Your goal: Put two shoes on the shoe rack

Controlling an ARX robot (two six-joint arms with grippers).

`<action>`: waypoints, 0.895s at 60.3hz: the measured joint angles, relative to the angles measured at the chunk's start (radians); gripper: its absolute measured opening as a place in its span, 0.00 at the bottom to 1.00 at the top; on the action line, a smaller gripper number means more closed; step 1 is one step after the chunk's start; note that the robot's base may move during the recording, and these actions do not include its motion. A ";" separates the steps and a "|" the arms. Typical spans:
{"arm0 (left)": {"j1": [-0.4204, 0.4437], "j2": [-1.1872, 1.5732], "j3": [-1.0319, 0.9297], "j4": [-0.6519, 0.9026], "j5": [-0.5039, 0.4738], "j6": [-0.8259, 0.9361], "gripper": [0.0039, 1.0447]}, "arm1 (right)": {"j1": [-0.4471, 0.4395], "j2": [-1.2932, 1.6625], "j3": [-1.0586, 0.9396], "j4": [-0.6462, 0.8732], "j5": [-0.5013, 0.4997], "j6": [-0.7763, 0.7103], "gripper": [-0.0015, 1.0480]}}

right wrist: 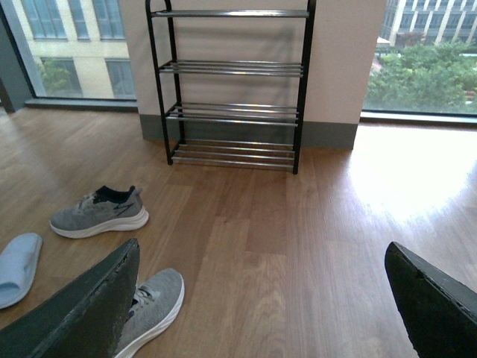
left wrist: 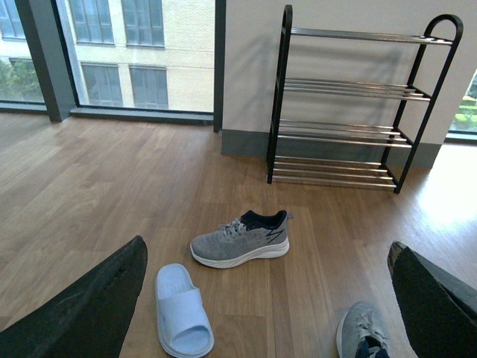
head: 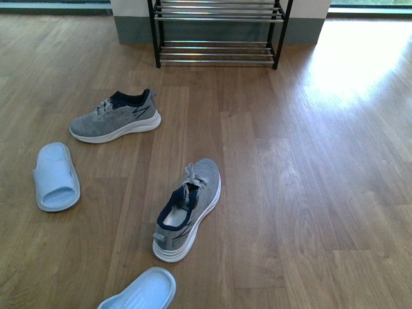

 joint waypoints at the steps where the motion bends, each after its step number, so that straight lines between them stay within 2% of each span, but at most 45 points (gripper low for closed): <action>1: 0.000 0.000 0.000 0.000 0.000 0.000 0.91 | 0.000 0.000 0.000 0.000 0.000 0.000 0.91; 54: 0.000 0.000 0.000 0.000 0.001 0.000 0.91 | 0.000 0.000 0.000 0.000 0.001 0.000 0.91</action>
